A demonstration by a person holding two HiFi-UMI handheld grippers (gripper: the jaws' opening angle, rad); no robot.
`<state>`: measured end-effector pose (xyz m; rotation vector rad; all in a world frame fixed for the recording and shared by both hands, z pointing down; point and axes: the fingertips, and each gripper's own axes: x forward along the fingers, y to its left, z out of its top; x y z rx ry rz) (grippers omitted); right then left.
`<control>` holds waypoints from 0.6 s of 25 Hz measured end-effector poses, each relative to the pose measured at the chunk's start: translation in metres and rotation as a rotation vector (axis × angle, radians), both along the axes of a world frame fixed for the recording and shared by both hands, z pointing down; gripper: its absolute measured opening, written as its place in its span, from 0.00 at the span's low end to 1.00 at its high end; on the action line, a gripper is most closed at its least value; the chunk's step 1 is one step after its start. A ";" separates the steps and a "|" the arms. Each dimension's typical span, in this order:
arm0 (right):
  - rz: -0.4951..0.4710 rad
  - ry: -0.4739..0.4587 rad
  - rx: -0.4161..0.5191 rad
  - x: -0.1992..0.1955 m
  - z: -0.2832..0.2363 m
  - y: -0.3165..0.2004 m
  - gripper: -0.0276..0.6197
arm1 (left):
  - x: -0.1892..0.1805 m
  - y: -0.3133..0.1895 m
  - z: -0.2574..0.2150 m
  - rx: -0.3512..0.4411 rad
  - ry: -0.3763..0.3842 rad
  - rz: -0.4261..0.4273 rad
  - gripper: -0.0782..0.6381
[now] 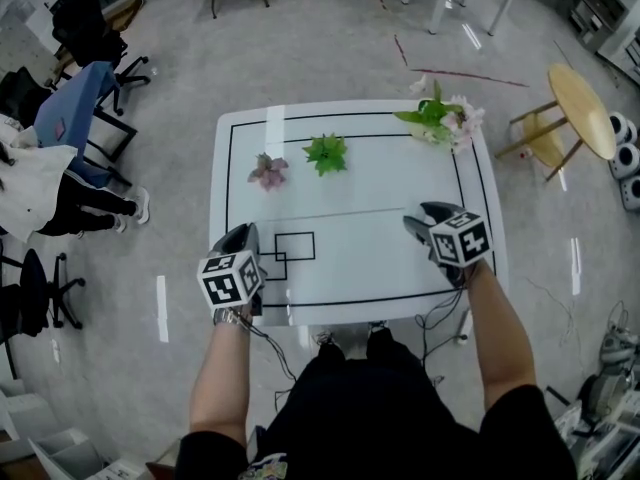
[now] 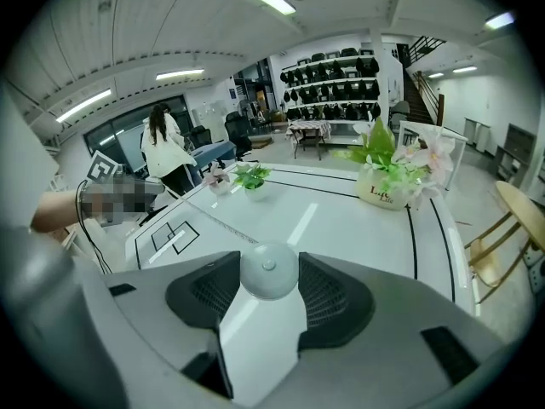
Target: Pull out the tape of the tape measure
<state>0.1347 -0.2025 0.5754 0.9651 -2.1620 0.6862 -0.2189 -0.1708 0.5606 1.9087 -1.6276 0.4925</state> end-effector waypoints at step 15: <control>0.021 0.027 -0.082 0.001 0.058 -0.004 0.37 | 0.002 -0.006 0.071 -0.143 -0.011 0.010 0.17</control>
